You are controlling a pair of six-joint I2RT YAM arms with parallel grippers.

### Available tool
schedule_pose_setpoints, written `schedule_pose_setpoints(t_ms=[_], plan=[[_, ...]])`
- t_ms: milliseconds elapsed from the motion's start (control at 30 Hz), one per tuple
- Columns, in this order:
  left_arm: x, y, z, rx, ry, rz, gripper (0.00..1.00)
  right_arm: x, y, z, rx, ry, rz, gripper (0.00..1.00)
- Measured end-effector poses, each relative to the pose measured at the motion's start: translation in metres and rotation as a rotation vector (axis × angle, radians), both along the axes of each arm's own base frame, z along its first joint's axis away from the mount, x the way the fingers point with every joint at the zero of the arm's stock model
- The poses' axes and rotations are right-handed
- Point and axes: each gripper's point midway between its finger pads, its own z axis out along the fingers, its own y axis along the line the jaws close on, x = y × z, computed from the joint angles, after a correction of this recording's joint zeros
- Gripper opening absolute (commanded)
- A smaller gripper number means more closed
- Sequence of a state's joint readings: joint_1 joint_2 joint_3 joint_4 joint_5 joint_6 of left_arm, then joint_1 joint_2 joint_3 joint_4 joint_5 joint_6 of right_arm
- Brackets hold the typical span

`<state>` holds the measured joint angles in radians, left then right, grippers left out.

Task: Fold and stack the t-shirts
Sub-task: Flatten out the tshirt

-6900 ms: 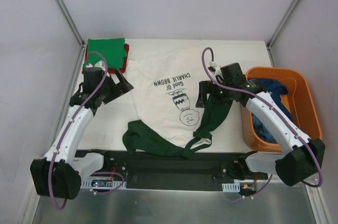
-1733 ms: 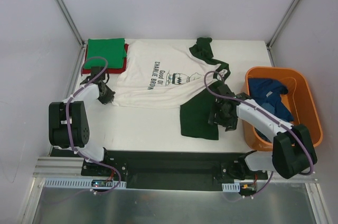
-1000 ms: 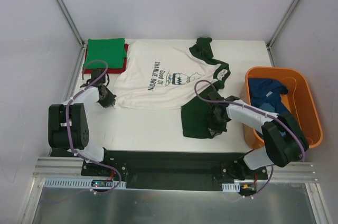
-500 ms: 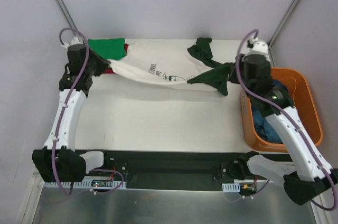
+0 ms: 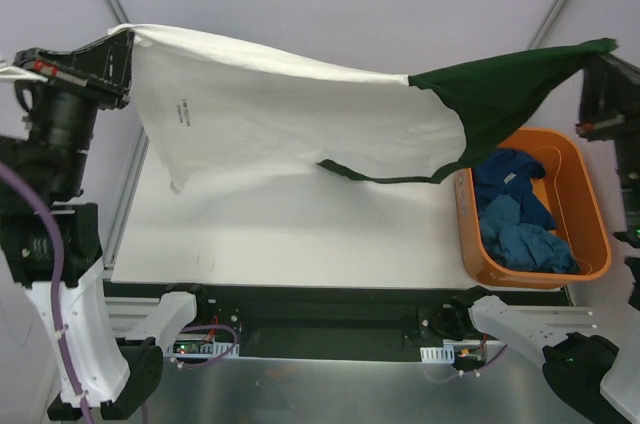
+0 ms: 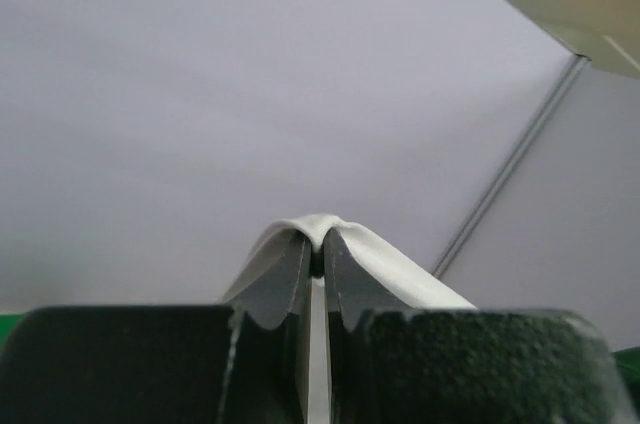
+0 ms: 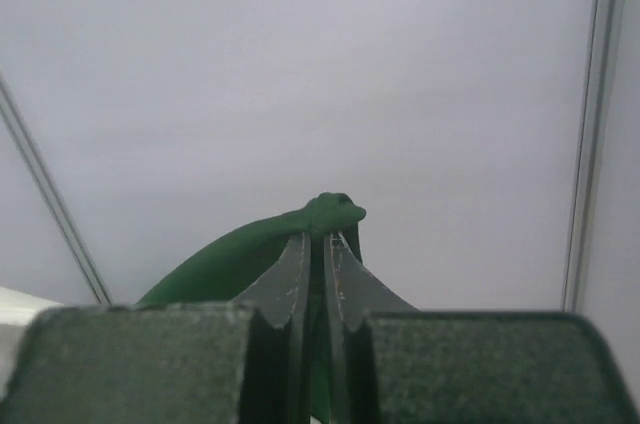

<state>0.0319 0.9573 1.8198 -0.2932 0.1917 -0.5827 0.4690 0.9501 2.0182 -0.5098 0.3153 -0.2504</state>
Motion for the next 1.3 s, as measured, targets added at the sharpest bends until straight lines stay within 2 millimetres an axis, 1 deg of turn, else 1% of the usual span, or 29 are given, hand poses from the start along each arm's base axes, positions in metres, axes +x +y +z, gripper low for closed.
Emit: schedule_pose_setpoints(t_ms=[33,100,133,233,300,367,467,533,600,633,667,700,733,767,800,833,867,900,933,967,1000,1033,1067,1100,1133,1167,1200,1267,1300], plan=[[-0.012,-0.002,0.01,0.007,-0.033,-0.009,0.0,-0.013,-0.004,0.013,0.0,-0.041,0.011,0.01],[-0.044,-0.008,0.032,0.027,-0.114,-0.035,0.0,-0.037,-0.012,0.034,0.0,-0.115,0.025,0.01],[-0.057,-0.011,0.041,0.038,-0.148,-0.046,0.0,-0.047,-0.015,0.041,0.001,-0.144,0.027,0.01],[-0.088,-0.017,0.06,0.062,-0.225,-0.069,0.0,-0.074,-0.026,0.062,-0.001,-0.233,0.028,0.01],[-0.097,-0.017,0.066,0.07,-0.252,-0.066,0.0,-0.084,-0.03,0.07,-0.008,-0.272,0.02,0.0],[-0.099,-0.017,0.067,0.072,-0.258,-0.064,0.0,-0.087,-0.034,0.076,-0.025,-0.294,-0.001,0.0],[-0.087,-0.017,0.064,0.071,-0.231,-0.064,0.0,-0.08,-0.038,0.088,-0.048,-0.319,-0.056,0.0],[-0.067,-0.016,0.06,0.069,-0.197,-0.065,0.0,-0.064,-0.039,0.097,-0.063,-0.326,-0.116,0.0],[-0.042,-0.015,0.053,0.066,-0.15,-0.066,0.0,-0.037,-0.035,0.099,-0.087,-0.304,-0.176,0.0],[-0.024,-0.014,0.046,0.064,-0.119,-0.067,0.0,-0.019,-0.032,0.097,-0.102,-0.285,-0.206,0.0],[-0.004,-0.014,0.034,0.06,-0.072,-0.068,0.0,0.002,-0.027,0.091,-0.123,-0.252,-0.234,0.01],[0.019,-0.013,0.019,0.056,-0.02,-0.067,0.0,0.028,-0.021,0.081,-0.147,-0.206,-0.266,0.0],[0.053,-0.011,-0.008,0.048,0.068,-0.064,0.0,0.056,-0.015,0.068,-0.176,-0.158,-0.293,0.0],[0.07,-0.009,-0.023,0.045,0.115,-0.062,0.0,0.08,-0.01,0.056,-0.196,-0.115,-0.308,0.01],[0.099,-0.007,-0.05,0.038,0.193,-0.058,0.0,0.115,-0.005,0.033,-0.229,-0.044,-0.327,0.01],[0.127,-0.006,-0.079,0.032,0.272,-0.055,0.0,0.155,-0.002,0.003,-0.257,0.04,-0.343,0.01],[0.15,-0.005,-0.106,0.027,0.343,-0.054,0.0,0.182,-0.002,-0.021,-0.272,0.106,-0.356,0.01],[0.182,-0.004,-0.147,0.021,0.441,-0.057,0.0,0.223,-0.002,-0.063,-0.29,0.206,-0.355,0.01],[0.208,-0.003,-0.185,0.014,0.529,-0.06,0.0,0.257,-0.001,-0.103,-0.304,0.295,-0.349,0.01],[0.228,-0.003,-0.222,0.008,0.613,-0.064,0.0,0.282,-0.002,-0.139,-0.315,0.372,-0.341,0.01],[0.253,-0.005,-0.273,0.001,0.728,-0.074,0.0,0.314,-0.002,-0.196,-0.33,0.49,-0.323,0.01],[0.268,-0.006,-0.308,-0.004,0.802,-0.076,0.0,0.336,-0.002,-0.239,-0.338,0.58,-0.307,0.01],[0.283,-0.007,-0.353,-0.009,0.897,-0.078,0.0,0.351,-0.002,-0.272,-0.343,0.647,-0.296,0.01],[0.296,-0.008,-0.392,-0.014,0.974,-0.079,0.0,0.367,-0.001,-0.311,-0.35,0.722,-0.282,0.01],[0.305,-0.01,-0.43,-0.015,1.048,-0.083,0.0,0.381,0.0,-0.342,-0.352,0.779,-0.269,0.01],[0.31,-0.01,-0.465,-0.02,1.12,-0.083,0.0,0.392,0.001,-0.369,-0.355,0.832,-0.261,0.0],[0.316,-0.011,-0.493,-0.024,1.173,-0.085,0.0,0.406,0.003,-0.397,-0.359,0.886,-0.25,0.0],[0.327,-0.017,-0.532,-0.021,1.238,-0.091,0.0,0.428,0.008,-0.433,-0.355,0.94,-0.232,0.01],[0.334,-0.02,-0.545,-0.019,1.253,-0.095,0.0,0.438,0.011,-0.449,-0.351,0.958,-0.224,0.01]])
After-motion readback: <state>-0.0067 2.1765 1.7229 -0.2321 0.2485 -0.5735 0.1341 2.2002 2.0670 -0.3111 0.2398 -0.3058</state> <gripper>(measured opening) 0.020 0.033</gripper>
